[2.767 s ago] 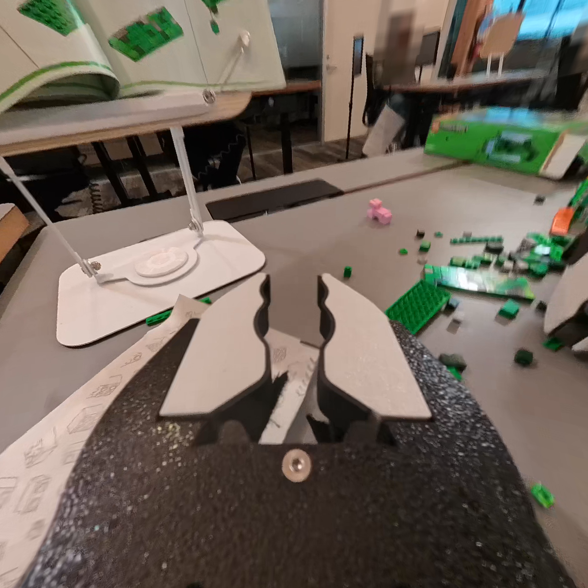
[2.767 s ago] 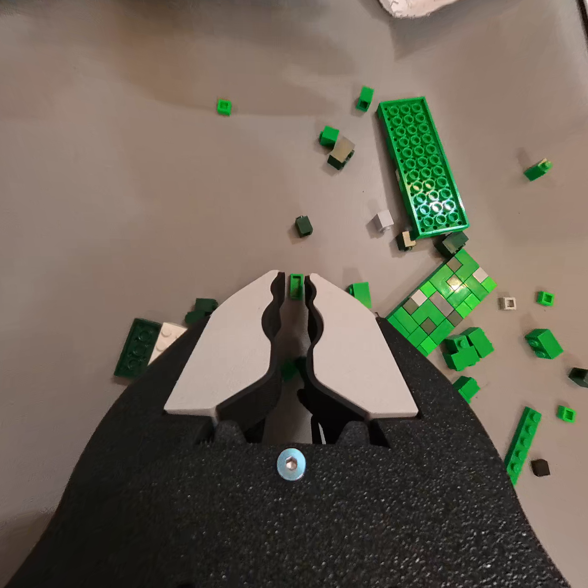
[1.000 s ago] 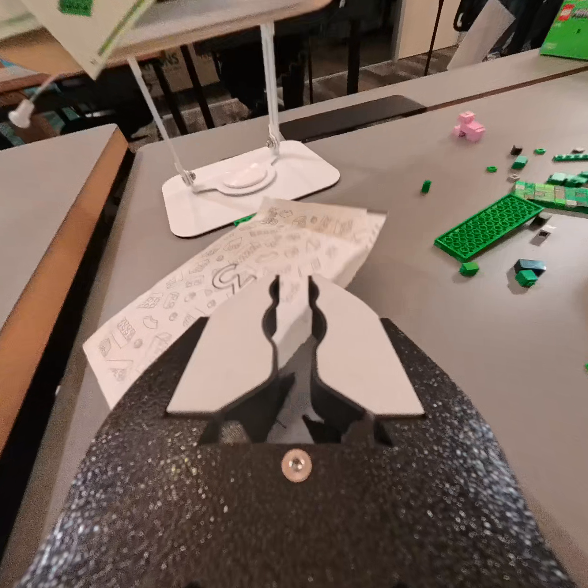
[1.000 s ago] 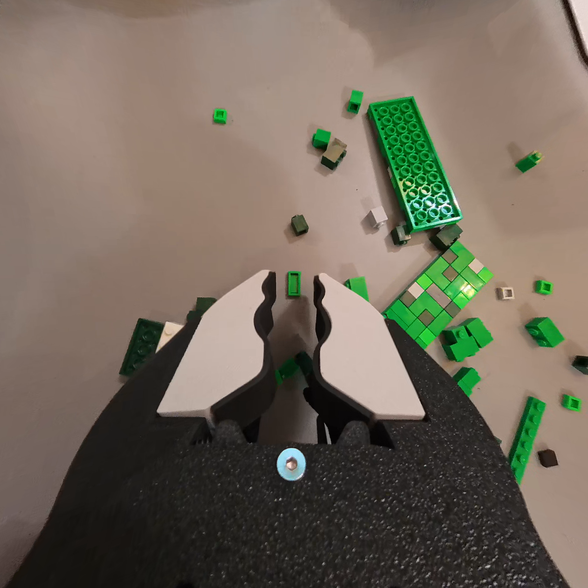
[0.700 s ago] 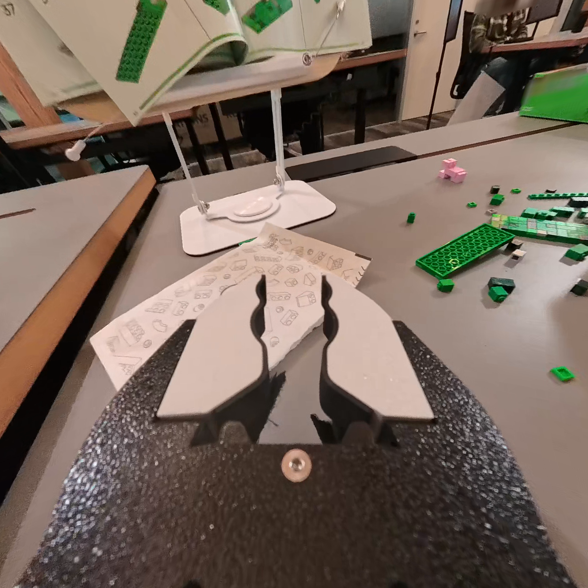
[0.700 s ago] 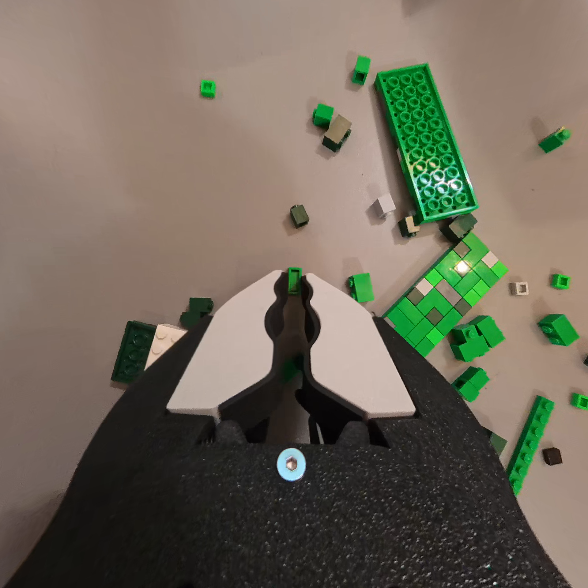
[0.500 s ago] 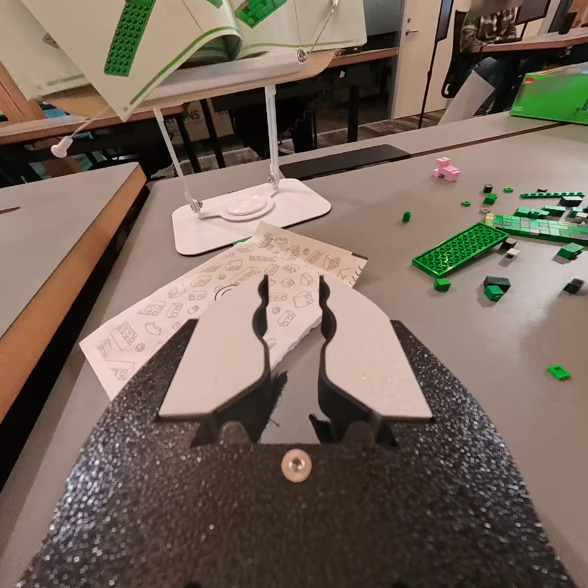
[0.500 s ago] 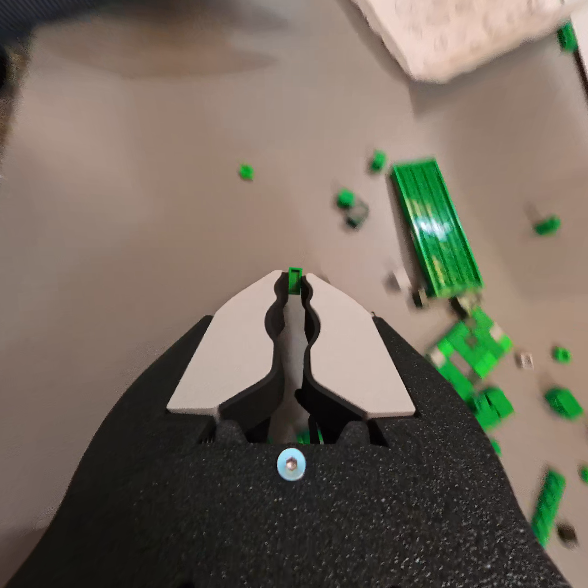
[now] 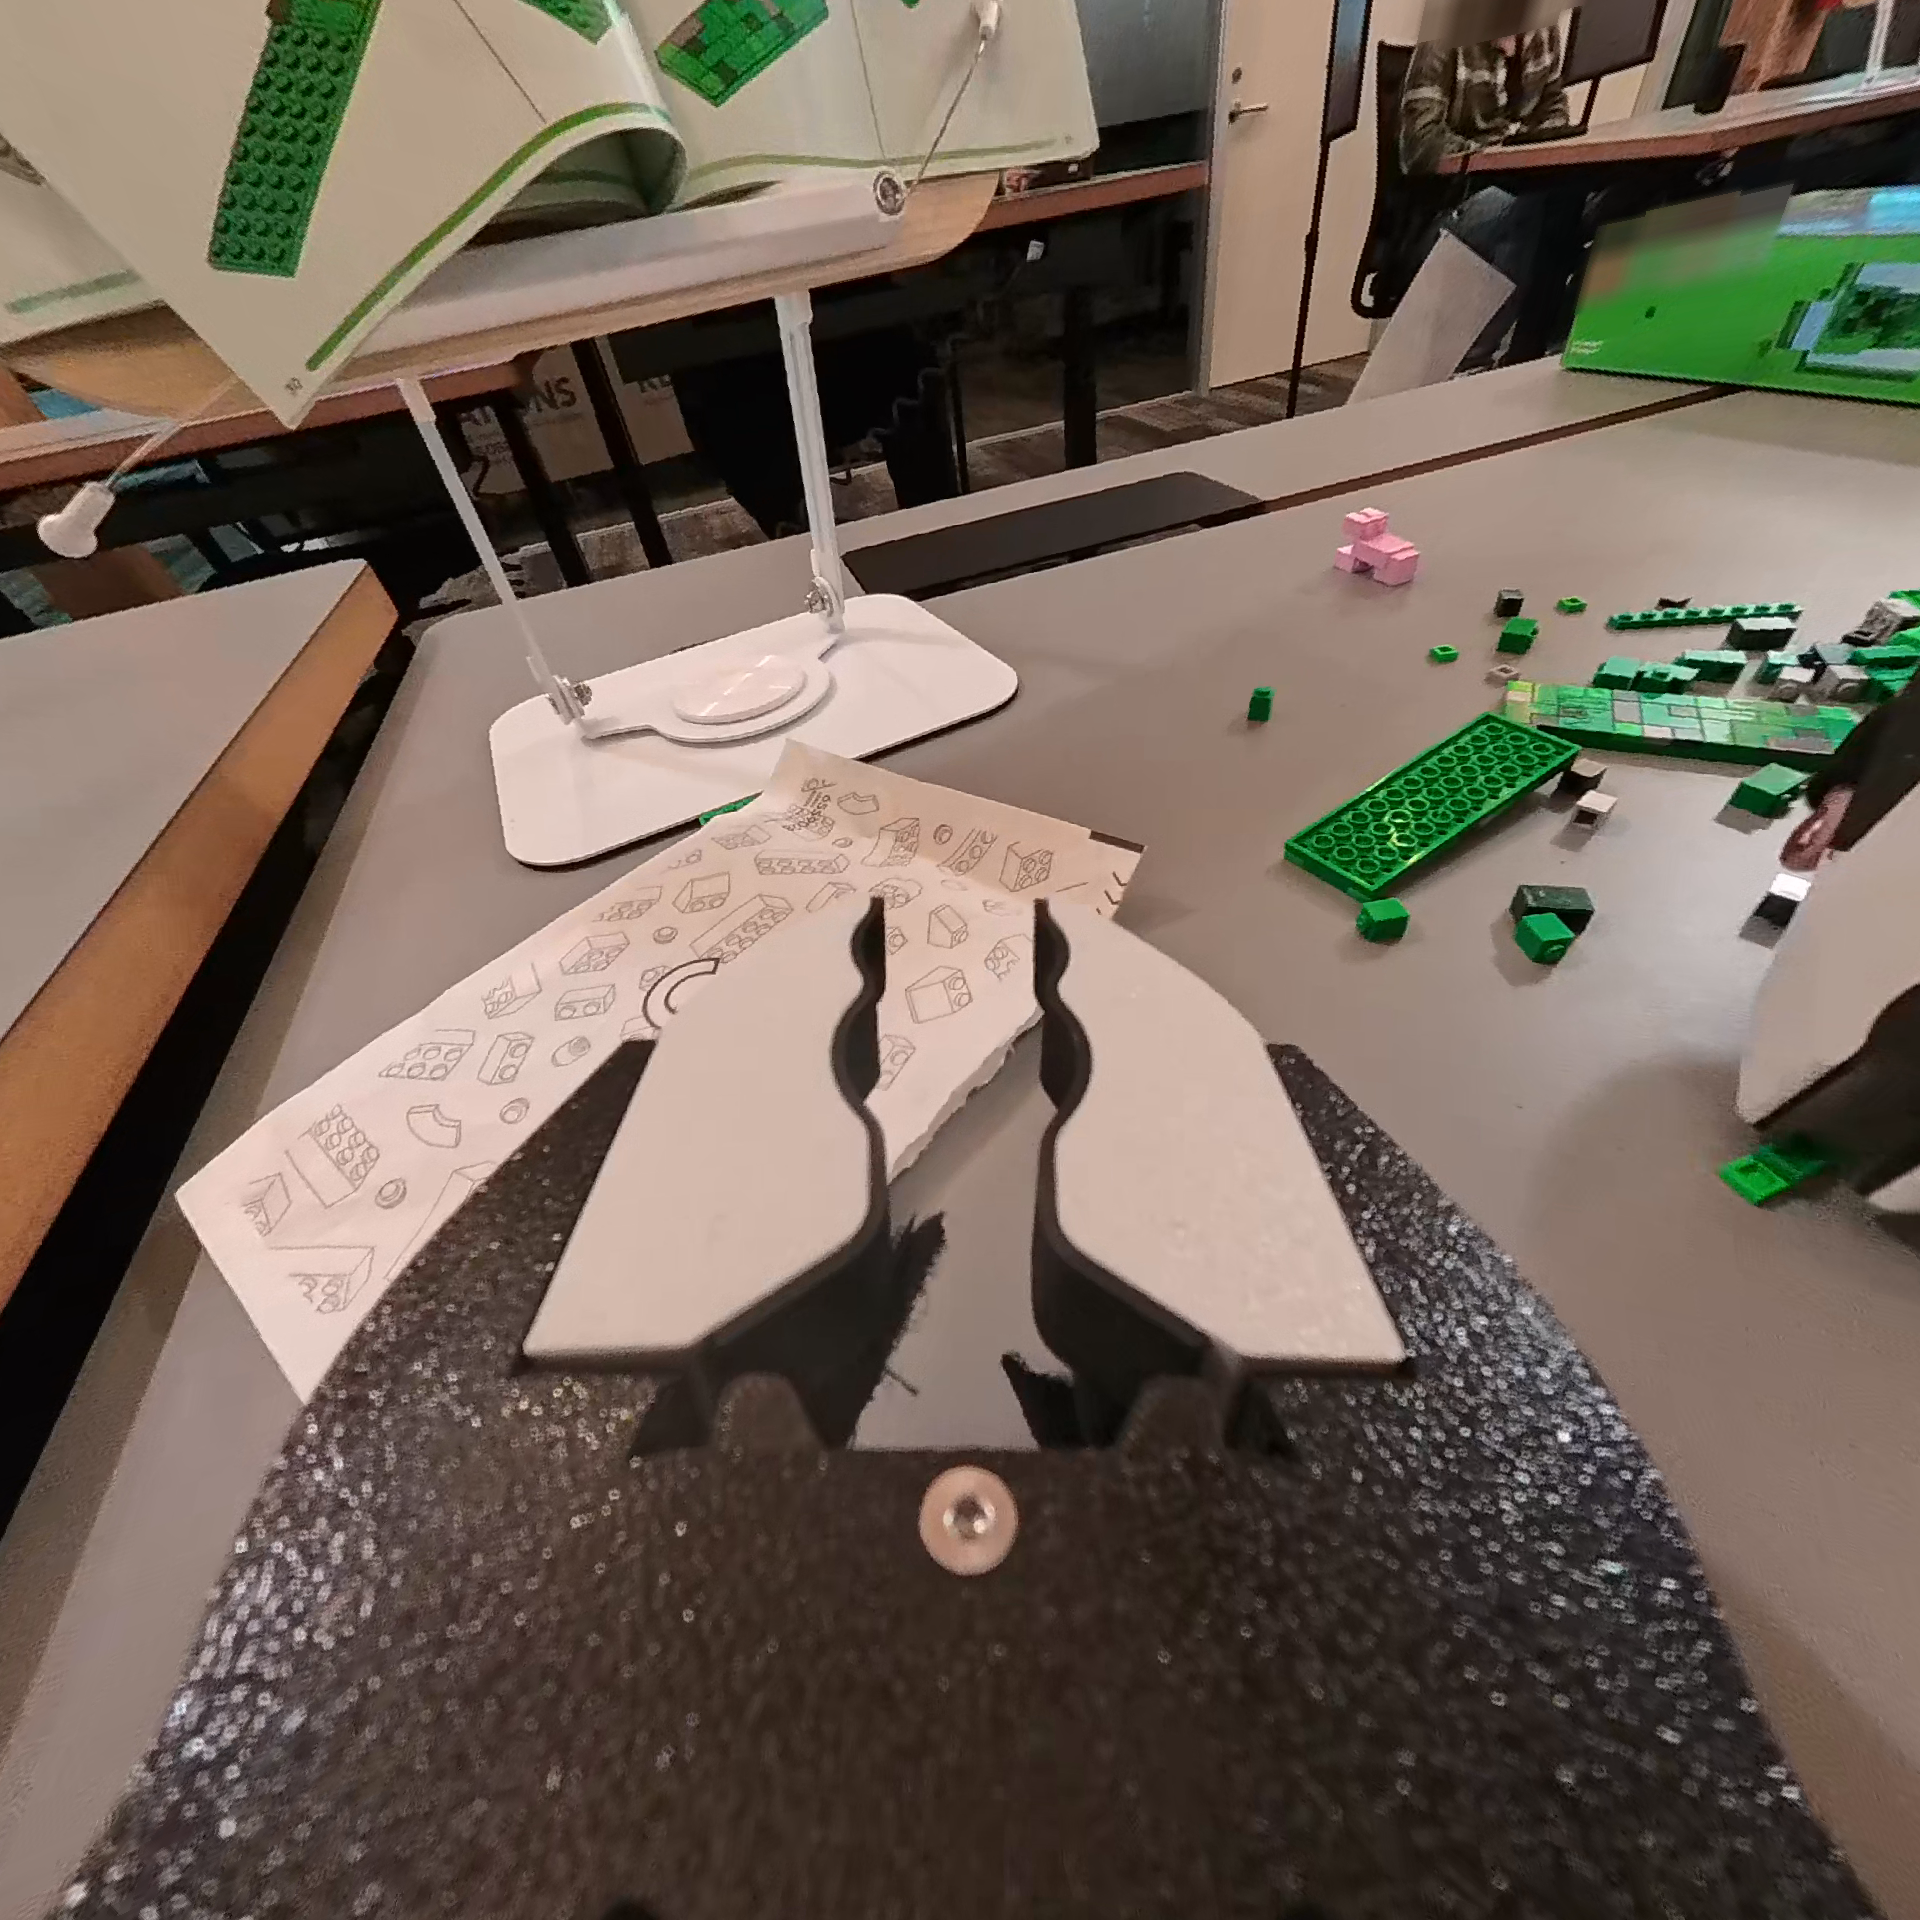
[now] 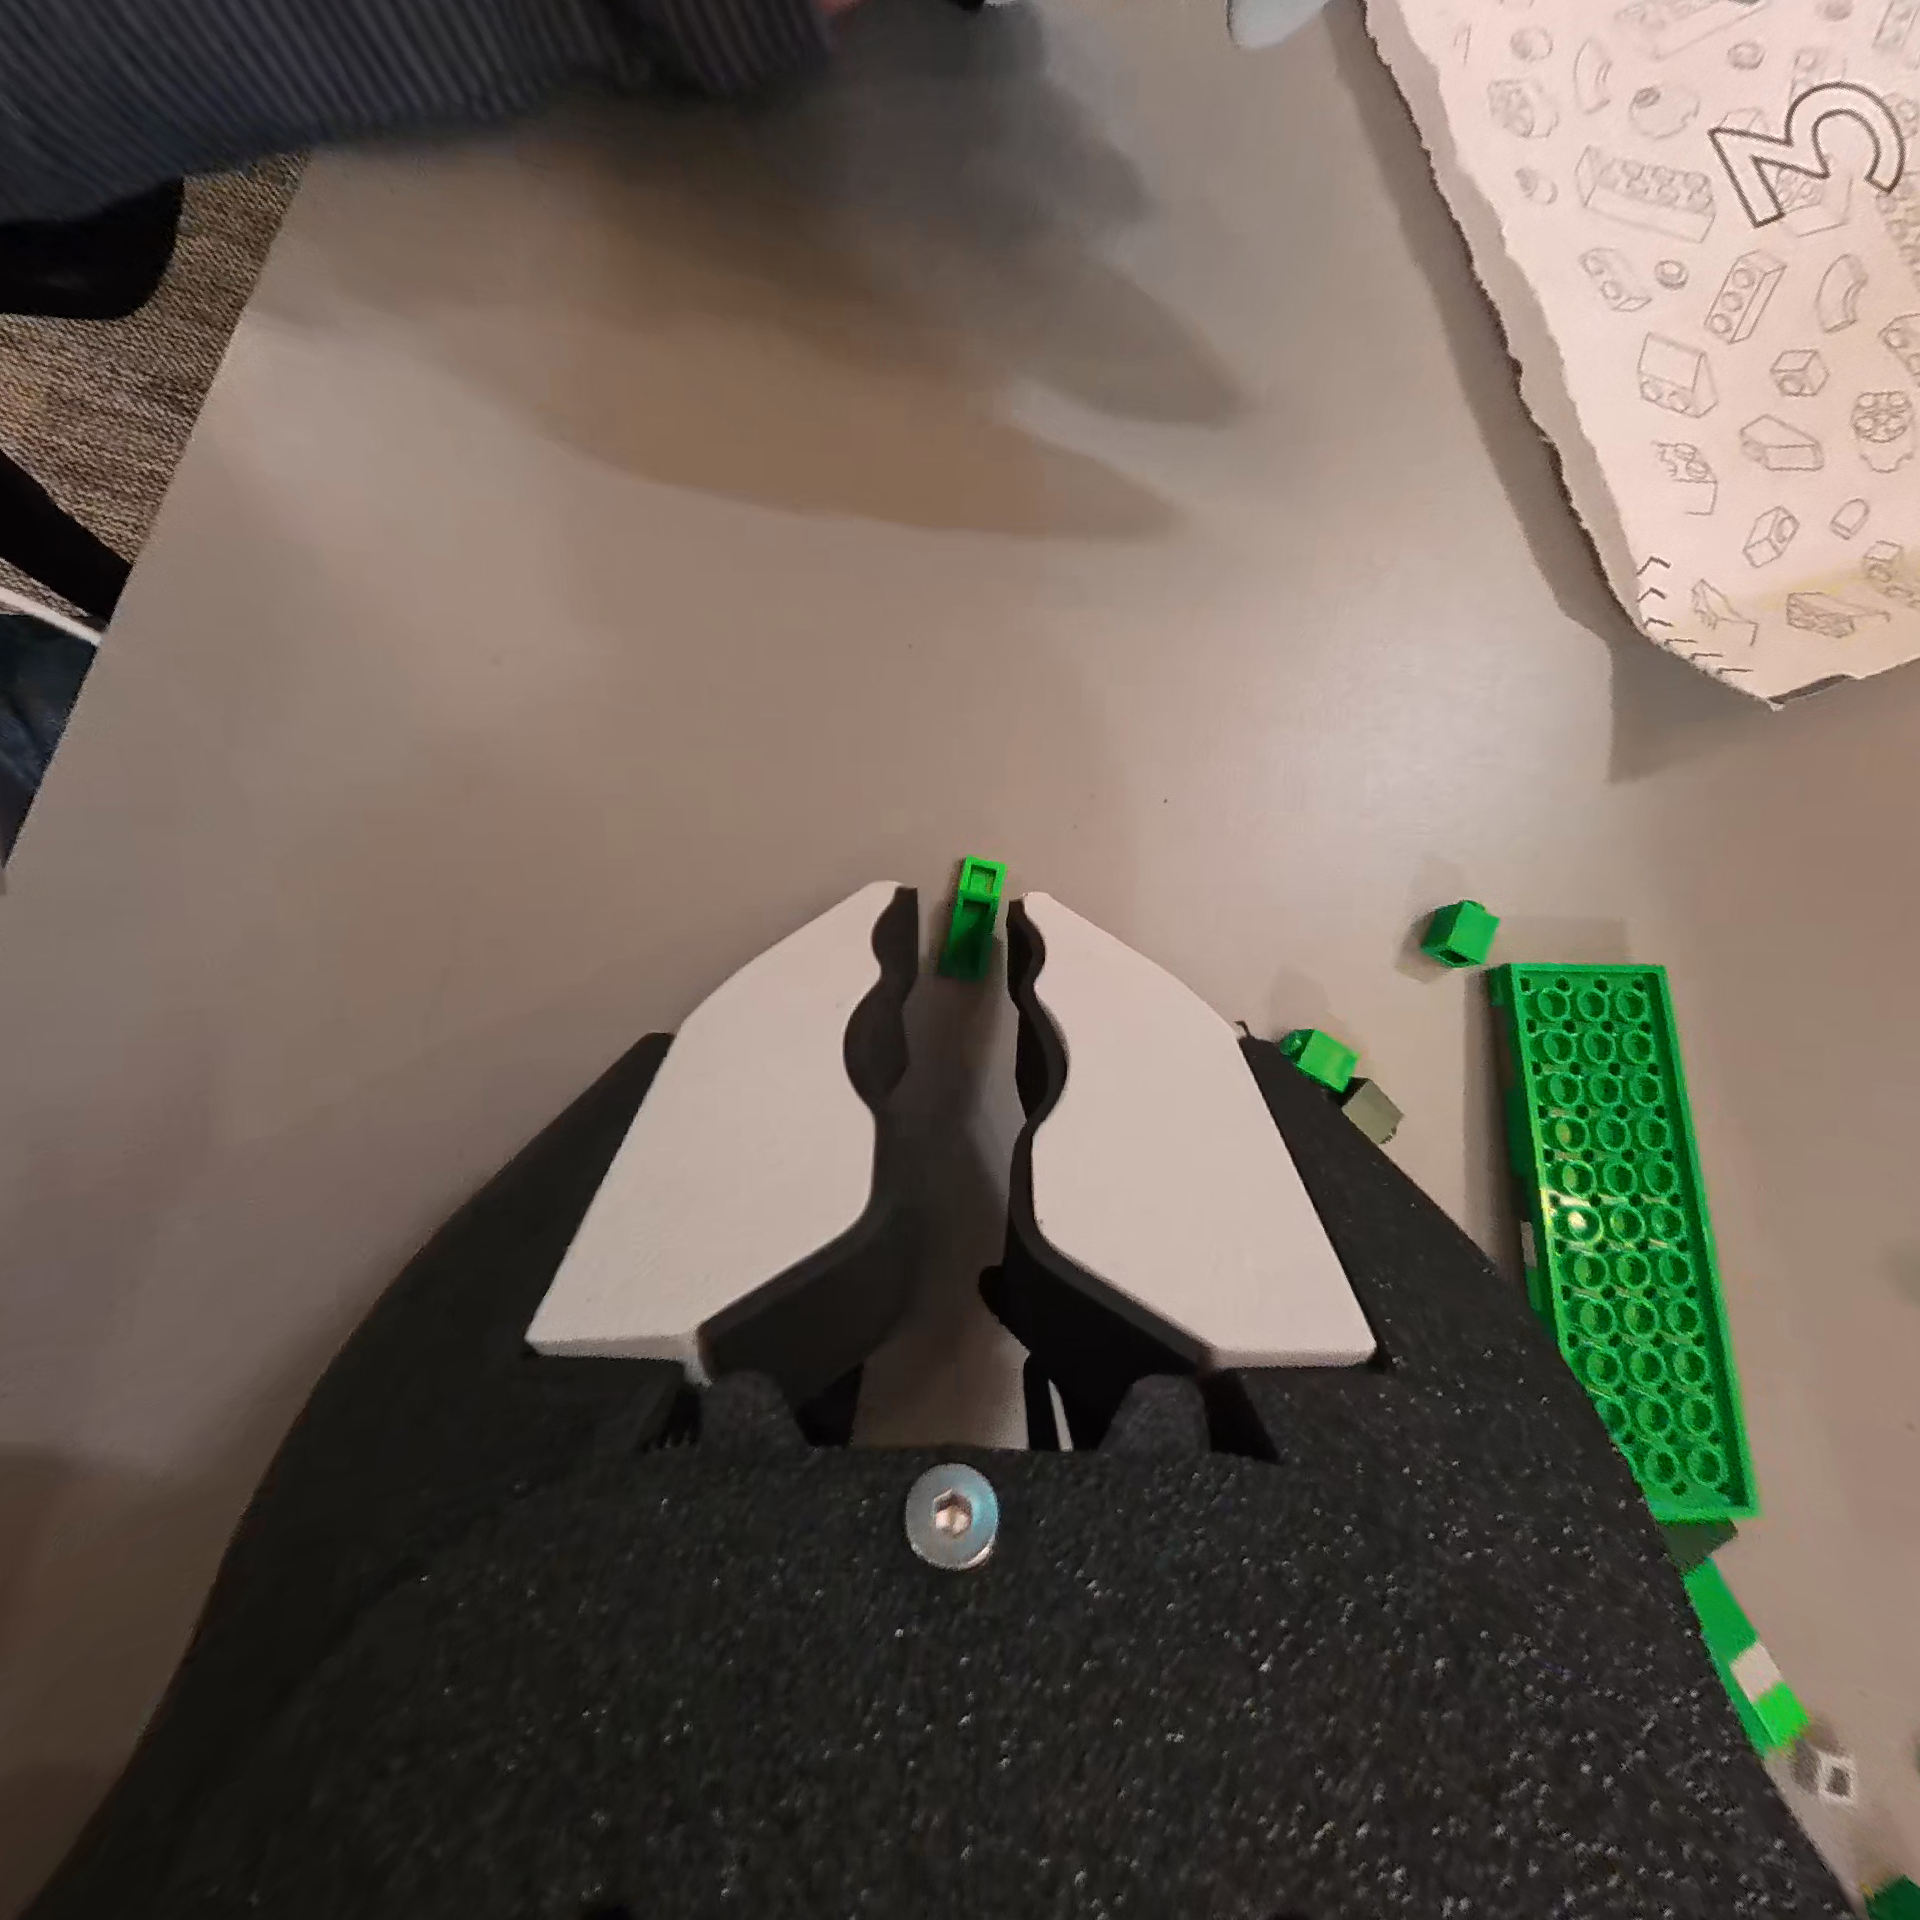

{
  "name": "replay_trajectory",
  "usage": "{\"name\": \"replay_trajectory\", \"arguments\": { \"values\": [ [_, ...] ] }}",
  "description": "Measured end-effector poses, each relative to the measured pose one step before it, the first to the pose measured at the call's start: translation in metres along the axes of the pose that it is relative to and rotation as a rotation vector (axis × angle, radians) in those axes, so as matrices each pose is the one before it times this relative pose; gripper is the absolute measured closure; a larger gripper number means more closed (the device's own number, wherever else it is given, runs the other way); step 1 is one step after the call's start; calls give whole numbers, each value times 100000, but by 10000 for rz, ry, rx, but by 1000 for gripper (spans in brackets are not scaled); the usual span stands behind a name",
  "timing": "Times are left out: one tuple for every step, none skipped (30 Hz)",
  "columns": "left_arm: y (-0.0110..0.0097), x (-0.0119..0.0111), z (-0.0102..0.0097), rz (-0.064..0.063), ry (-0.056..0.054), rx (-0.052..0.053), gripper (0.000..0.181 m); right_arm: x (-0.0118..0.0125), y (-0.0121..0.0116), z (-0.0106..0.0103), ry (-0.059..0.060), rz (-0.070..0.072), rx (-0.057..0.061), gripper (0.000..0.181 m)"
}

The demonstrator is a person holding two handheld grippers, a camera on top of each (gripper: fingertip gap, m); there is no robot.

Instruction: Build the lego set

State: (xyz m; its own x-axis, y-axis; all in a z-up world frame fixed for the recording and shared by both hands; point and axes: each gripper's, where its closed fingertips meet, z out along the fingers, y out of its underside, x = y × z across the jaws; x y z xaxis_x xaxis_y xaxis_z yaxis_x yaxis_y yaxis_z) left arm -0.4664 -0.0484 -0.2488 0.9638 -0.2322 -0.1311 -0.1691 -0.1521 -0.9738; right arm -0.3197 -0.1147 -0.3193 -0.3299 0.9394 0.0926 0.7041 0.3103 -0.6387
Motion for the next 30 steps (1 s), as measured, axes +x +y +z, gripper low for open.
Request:
{"name": "replay_trajectory", "arguments": {
  "values": [
    [19, 17, 24, -6, 18, -20, 155, -68, -44, 31, -54, 51, 61, 164],
    [25, 19, 14, 17, 4, -18, 155, -34, -58, -16, -36, 77, 83, 163],
    [15, 33, 15, 36, 2, -13, 155, -28, -85, -93, -30, 77, 97, 162],
    [9, 41, 10, 40, 0, -9, 155, 70, -116, -213, 43, 69, 121, 161],
    [14, 38, 6, 35, 3, -12, 155, 107, -136, -331, 80, 51, 140, 161],
    [13, 30, 5, 28, 0, -10, 155, 142, -79, -449, 112, 41, 143, 161],
    [-5, 25, 8, 26, -3, -4, 155, 186, -6, -529, 138, 43, 146, 161],
    [18, 23, 19, 20, 1, -14, 155, 278, 67, -563, 169, 51, 166, 160],
    [23, 16, 33, 14, 4, -19, 155, 431, 99, -526, 218, 45, 203, 160],
    [-5, -4, 40, 9, -13, -6, 155, 318, 117, -407, 85, 37, 222, 158],
    [-26, -11, 35, 4, -25, 13, 155, 131, 175, -270, -79, 88, 158, 157],
    [-29, 15, 43, -3, 8, 17, 154, 195, 283, -142, -31, 181, 42, 157],
    [-9, 31, 49, -9, 28, 1, 154, 244, 327, -78, 42, 138, -47, 157],
    [-31, 15, 27, -7, 12, 14, 153, 280, 283, -29, 122, 28, -49, 157],
    [-56, 35, -1, 4, 10, 36, 153, 265, 223, -8, 159, -54, -45, 157],
    [-98, 72, -27, 23, 25, 64, 152, 227, 179, -4, 158, -72, -52, 157],
    [-199, 87, -63, 9, 21, 119, 152, 166, 124, 2, 115, -68, -17, 157],
    [-383, 112, -100, -65, 21, 195, 152, 99, 86, -10, 56, -25, 7, 157],
    [-582, 174, -125, -171, 47, 279, 152, 106, 79, -41, 31, 30, 19, 157],
    [-845, 261, -117, -403, 101, 388, 151, 117, 103, -78, 20, 68, 24, 157],
    [-918, 464, -56, -458, 243, 424, 149, 176, 121, -138, 38, 81, 24, 157],
    [-653, 500, 44, -330, 230, 308, 147, 238, 110, -224, 72, 78, 33, 158],
    [-233, 429, 161, -218, 158, 128, 146, 310, 90, -296, 97, 68, 41, 158],
    [131, 556, 273, -168, 243, -35, 145, 451, 100, -387, 165, 80, 34, 158],
    [339, 628, 363, -123, 311, -133, 145, 560, 148, -486, 213, 91, 1, 158],
    [491, 556, 385, -82, 257, -214, 144, 670, 278, -603, 254, 70, -54, 158],
    [445, 560, 384, -37, 269, -216, 143, 870, 477, -757, 343, 50, -131, 158],
    [354, 572, 346, -16, 294, -189, 143, 1123, 712, -874, 448, 67, -211, 159],
    [332, 471, 299, -4, 254, -184, 143, 1115, 840, -913, 385, 128, -230, 159],
    [345, 371, 257, 30, 202, -180, 142, 874, 892, -898, 200, 192, -254, 159]
  ]
}}
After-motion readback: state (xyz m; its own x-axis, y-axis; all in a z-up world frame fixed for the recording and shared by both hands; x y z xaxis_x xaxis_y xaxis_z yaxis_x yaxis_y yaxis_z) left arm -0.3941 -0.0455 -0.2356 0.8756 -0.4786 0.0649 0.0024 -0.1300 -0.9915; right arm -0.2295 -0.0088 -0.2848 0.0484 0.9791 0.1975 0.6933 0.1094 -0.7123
